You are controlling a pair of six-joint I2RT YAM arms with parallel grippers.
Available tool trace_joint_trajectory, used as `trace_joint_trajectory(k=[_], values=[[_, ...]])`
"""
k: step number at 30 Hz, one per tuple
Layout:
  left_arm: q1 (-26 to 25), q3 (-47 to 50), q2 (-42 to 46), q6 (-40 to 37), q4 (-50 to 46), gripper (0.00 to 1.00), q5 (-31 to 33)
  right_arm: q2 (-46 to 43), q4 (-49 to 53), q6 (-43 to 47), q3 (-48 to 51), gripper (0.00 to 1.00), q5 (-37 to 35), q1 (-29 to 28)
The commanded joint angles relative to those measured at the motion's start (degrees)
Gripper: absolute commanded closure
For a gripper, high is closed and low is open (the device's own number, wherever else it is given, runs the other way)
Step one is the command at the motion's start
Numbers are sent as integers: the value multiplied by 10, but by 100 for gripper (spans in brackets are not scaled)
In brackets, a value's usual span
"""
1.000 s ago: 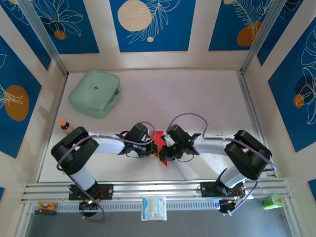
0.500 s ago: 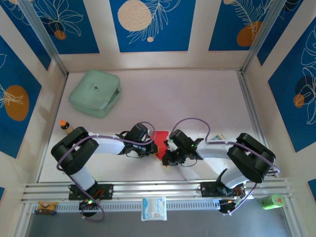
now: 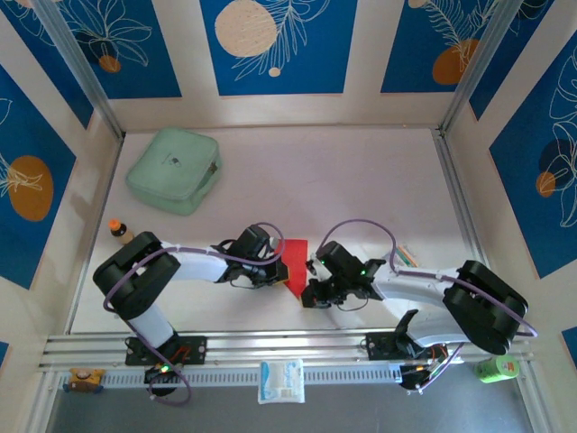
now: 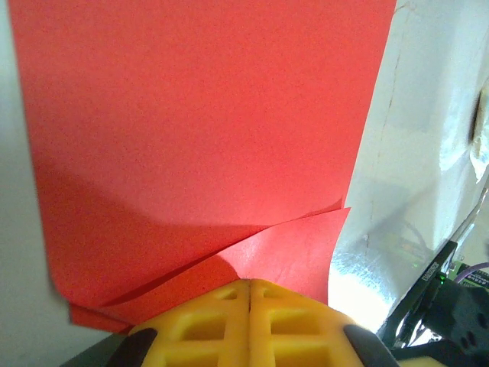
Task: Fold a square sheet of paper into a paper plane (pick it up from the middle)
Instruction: Third fold the triangle at the center of the table.
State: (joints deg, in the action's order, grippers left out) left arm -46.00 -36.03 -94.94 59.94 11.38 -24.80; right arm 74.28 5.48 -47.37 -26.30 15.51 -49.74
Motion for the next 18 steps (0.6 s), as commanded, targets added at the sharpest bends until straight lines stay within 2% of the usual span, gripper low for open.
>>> trace_joint_trajectory(k=[1,9,14,18], values=[[-2,17,-4,-1,-30,100,28,23,24,23,-44,99,15,8],[-2,20,-1,1,-26,100,29,123,16,24,-98,98,1,12],[-1,19,-2,0,-28,100,27,134,-13,1,-52,97,8,17],[-2,20,-3,0,-26,100,28,108,-56,-35,15,97,23,12]])
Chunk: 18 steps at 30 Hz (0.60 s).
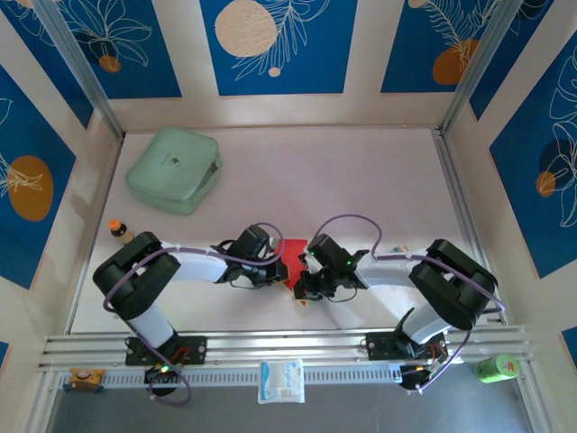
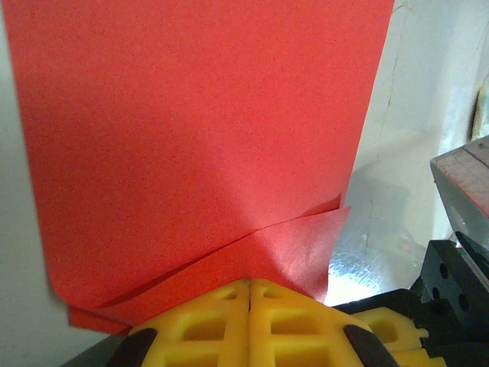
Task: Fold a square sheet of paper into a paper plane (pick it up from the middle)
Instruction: Third fold the triangle at the center of the table.
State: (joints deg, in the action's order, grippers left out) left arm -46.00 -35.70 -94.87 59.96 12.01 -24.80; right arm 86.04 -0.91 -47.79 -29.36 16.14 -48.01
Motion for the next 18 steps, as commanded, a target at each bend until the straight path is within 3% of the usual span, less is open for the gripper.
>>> trace_joint_trajectory(k=[1,5,11,18], values=[[-2,16,-4,1,-31,100,28,-22,-1,-39,63,97,20,-5],[-2,17,-4,1,-30,100,32,-77,4,-52,92,97,25,-3],[-2,17,-2,1,-29,100,32,-152,44,-40,59,97,19,5],[-2,17,-1,2,-24,100,30,-69,15,-26,0,97,33,29]])
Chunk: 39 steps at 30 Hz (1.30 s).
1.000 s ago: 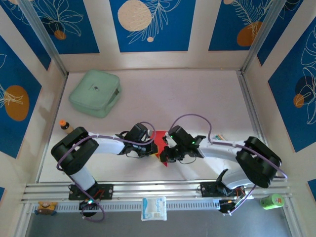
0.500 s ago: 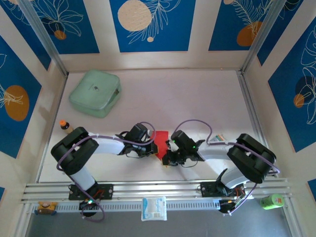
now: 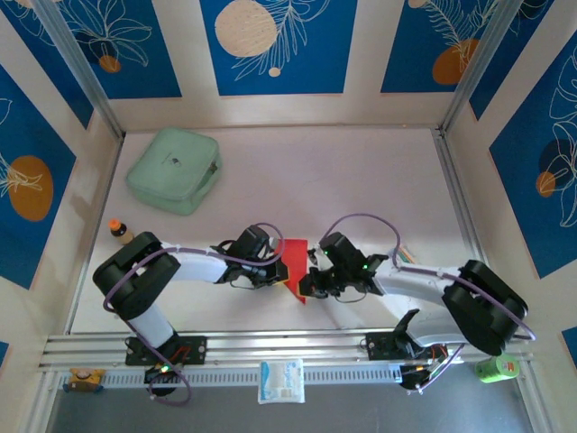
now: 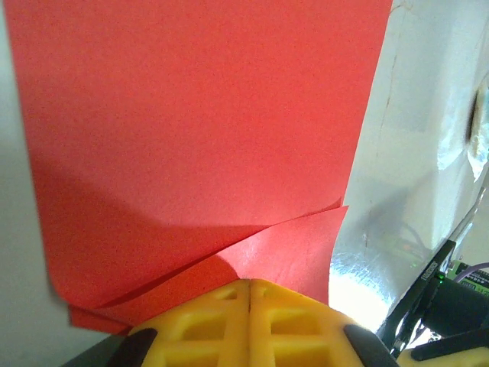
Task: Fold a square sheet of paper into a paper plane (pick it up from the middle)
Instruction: Third fold the triangle at the center of the table.
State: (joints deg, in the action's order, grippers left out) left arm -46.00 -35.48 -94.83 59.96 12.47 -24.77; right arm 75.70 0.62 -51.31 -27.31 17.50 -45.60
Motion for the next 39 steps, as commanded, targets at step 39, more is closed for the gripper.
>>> trace_joint_trajectory(k=[39], values=[[-20,16,25,58,-66,100,116,119,-3,-57,37,100,-30,4]])
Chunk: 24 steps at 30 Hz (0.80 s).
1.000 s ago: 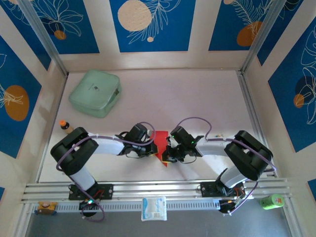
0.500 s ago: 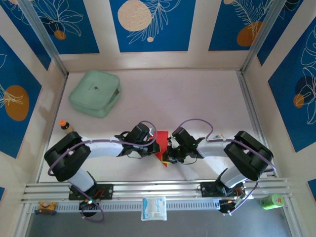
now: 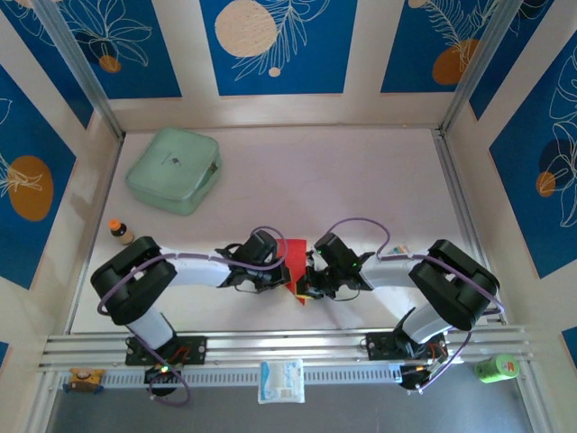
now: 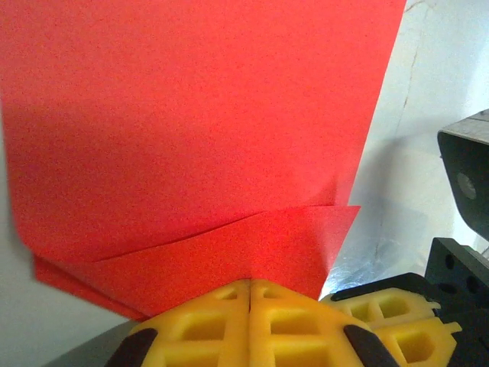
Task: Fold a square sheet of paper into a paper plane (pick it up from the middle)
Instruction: Third fold the triangle at the center of the table.
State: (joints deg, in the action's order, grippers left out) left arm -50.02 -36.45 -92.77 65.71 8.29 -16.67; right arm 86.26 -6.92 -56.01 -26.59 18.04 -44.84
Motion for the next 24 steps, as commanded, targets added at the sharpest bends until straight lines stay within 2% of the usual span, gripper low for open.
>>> trace_joint_trajectory(k=[1,15,24], values=[[23,30,6,-1,-18,100,33,15,72,-10,31,100,-34,-3],[78,50,23,-21,-15,100,29,21,72,-5,29,100,-28,-5],[113,42,25,-41,-52,100,37,21,72,-1,26,100,-24,-4]])
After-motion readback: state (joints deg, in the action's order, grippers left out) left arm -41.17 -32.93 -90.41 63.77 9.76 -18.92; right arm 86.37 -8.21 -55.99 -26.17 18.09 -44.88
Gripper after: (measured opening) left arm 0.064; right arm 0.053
